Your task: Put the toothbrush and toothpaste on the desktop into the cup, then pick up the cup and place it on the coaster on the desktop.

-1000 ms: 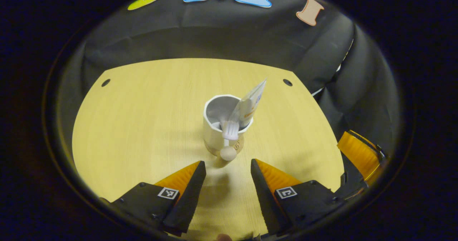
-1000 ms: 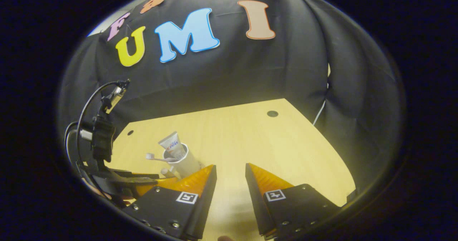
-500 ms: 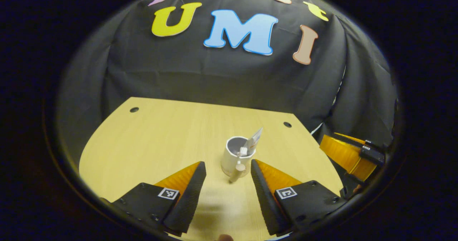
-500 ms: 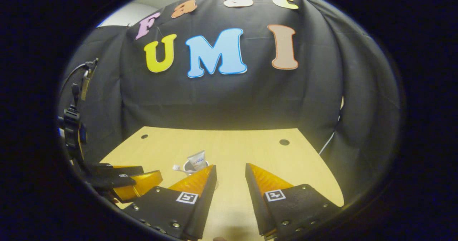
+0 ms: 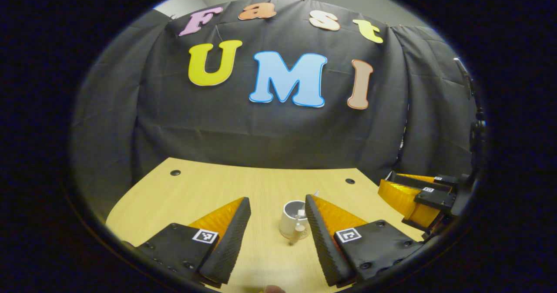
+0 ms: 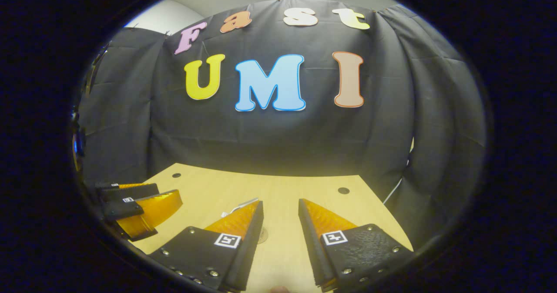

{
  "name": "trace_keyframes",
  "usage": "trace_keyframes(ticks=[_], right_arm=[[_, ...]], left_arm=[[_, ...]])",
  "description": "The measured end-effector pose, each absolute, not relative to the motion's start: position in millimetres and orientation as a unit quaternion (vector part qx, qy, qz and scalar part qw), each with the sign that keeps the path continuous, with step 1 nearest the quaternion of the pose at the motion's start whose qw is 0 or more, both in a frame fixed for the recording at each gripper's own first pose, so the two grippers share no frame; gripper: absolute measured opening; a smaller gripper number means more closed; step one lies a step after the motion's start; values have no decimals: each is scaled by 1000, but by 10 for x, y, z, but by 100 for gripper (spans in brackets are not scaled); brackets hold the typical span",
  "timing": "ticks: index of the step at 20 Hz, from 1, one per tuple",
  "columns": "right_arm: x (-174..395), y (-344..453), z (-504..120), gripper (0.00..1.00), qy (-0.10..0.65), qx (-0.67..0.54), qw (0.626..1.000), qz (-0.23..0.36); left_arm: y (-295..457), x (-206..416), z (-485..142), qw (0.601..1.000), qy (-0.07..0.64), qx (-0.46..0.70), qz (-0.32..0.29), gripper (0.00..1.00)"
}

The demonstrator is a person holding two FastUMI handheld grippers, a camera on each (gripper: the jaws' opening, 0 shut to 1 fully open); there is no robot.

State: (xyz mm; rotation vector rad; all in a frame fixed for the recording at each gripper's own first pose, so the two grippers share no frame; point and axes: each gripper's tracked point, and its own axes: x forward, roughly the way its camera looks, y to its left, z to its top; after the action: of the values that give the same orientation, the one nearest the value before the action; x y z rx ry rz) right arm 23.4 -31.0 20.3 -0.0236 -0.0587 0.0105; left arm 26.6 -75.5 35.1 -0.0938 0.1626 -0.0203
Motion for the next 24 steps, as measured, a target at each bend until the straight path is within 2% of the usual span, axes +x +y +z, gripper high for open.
trace_keyframes(ticks=[2,3,4,5,7,8,9,10,12,15,16,17,18,19,20,24], right_arm=[[201,-325,204,53,-30,-14,999,-1],[183,-320,205,53,-33,-15,999,-2],[181,-326,221,58,-37,-15,999,-6],[170,-331,241,58,-42,-14,999,-8],[156,-322,283,49,-52,-10,999,-8],[152,-313,298,58,-55,-7,998,-8],[155,-345,313,53,-58,-7,998,-16],[137,-361,335,53,-62,-12,998,-20],[126,-363,360,77,-68,-26,997,-26],[87,-327,365,78,-71,-30,997,-23],[81,-317,378,78,-70,-30,997,-23],[75,-321,381,75,-70,-27,997,-22],[73,-324,409,78,-72,-25,997,-22],[60,-337,430,78,-75,-24,997,-23],[55,-338,448,78,-77,-24,996,-24],[33,-319,518,78,-85,-23,996,-26]], left_arm=[[-723,261,385,996,72,-42,-11,80],[-713,255,399,997,70,-40,-12,83],[-702,249,418,997,68,-39,-12,80],[-687,236,425,997,66,-37,-12,80],[-649,219,439,997,61,-34,-11,80],[-629,208,442,998,59,-34,-11,83],[-618,198,441,998,58,-34,-11,83],[-614,195,439,998,55,-35,-11,83],[-643,195,515,998,51,-34,-12,83],[-618,209,565,999,42,-32,-13,80],[-610,206,584,999,38,-33,-13,86],[-598,201,602,999,35,-35,-12,86],[-597,195,625,999,30,-36,-11,83],[-582,203,648,999,26,-38,-9,86],[-570,207,664,999,23,-38,-9,82],[-526,212,713,999,19,-32,-3,83]])
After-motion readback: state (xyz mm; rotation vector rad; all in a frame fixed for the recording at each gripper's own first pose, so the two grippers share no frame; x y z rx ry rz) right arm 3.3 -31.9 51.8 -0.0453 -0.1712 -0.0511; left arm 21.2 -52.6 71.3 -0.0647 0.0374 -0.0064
